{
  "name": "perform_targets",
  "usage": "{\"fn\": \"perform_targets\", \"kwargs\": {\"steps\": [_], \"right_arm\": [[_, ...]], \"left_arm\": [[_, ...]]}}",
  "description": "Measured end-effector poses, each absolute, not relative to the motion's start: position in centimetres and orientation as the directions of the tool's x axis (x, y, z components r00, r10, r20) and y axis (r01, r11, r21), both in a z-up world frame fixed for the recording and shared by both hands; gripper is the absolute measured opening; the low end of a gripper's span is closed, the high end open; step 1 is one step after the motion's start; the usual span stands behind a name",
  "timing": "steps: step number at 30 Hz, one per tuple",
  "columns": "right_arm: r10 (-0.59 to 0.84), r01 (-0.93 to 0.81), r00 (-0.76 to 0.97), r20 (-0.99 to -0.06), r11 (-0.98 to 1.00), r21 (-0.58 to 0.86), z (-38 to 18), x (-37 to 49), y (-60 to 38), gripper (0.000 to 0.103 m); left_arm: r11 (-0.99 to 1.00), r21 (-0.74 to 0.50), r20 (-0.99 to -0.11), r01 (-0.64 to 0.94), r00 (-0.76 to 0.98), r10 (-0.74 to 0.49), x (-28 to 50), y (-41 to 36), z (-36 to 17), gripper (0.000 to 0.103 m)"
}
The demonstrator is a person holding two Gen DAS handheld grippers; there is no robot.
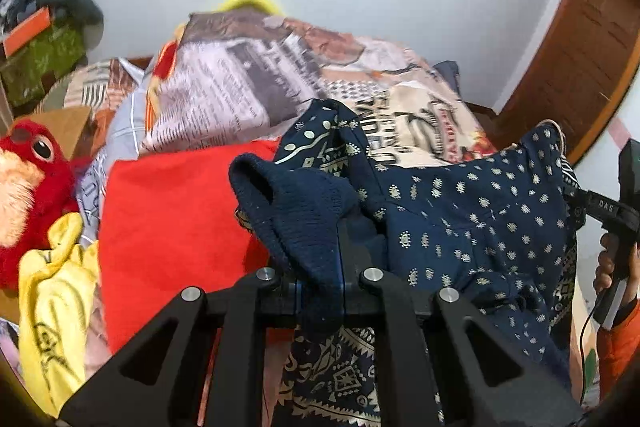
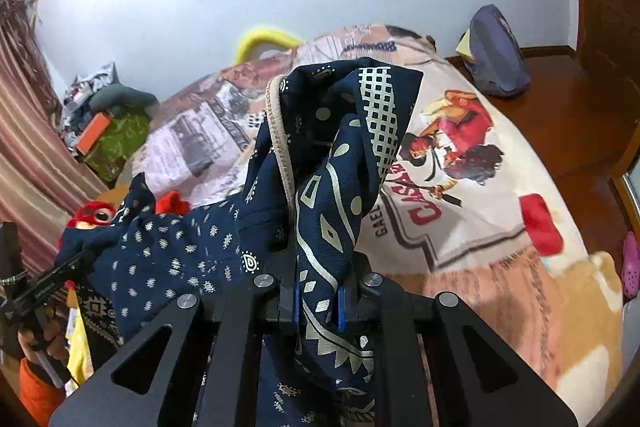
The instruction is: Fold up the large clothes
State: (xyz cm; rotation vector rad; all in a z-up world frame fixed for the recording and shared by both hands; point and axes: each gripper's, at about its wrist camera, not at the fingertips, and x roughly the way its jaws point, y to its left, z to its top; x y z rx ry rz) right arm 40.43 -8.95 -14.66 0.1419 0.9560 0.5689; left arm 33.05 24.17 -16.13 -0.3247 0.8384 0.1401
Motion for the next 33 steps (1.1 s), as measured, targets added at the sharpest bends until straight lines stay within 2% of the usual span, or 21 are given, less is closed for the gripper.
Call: {"fn": "perform_targets", "kwargs": {"steps": [9, 14, 18, 24, 29, 33], "right_arm": [[0.441, -0.361, 0.408, -0.8, 0.882, 0.302, -19.6, 44.6, -7.9, 0.011], [0.392, -0.371, 0.394, -0.831, 0.895, 0.247, -21.4, 44.7, -7.4, 0.013], [0.337, -0.375, 0.427, -0.839, 0.91, 0.174, -21.0, 43.9, -6.9, 0.019], [0.249, -0.369, 0.43, -0.867, 0.926, 0.083, -18.8, 41.7, -7.4, 0.02], [0.263, -0.417, 0.448, -0.854, 0.907, 0.061, -15.3, 38.5, -8.2, 0.021], [0.313, -0.443, 0.483, -0.818, 0.893, 0.08, -11.4, 34.7, -9.2, 0.038]], "left_arm": [[0.918, -0.267, -0.793, -0.293, 0.608, -0.037, 36.7, 27.7, -21.5, 0.013], [0.932, -0.217, -0.833, -0.289, 0.554, -0.022, 37.3, 27.4, -23.7, 0.016], [0.942, -0.164, -0.845, -0.294, 0.535, 0.02, 37.0, 26.4, -24.2, 0.019], [0.952, -0.094, -0.852, -0.293, 0.518, 0.075, 35.2, 24.5, -23.0, 0.025], [0.962, -0.082, -0.833, -0.261, 0.547, 0.078, 32.0, 22.8, -19.5, 0.029], [0.971, -0.069, -0.808, -0.229, 0.584, 0.08, 28.8, 21.1, -16.1, 0.032]]}}
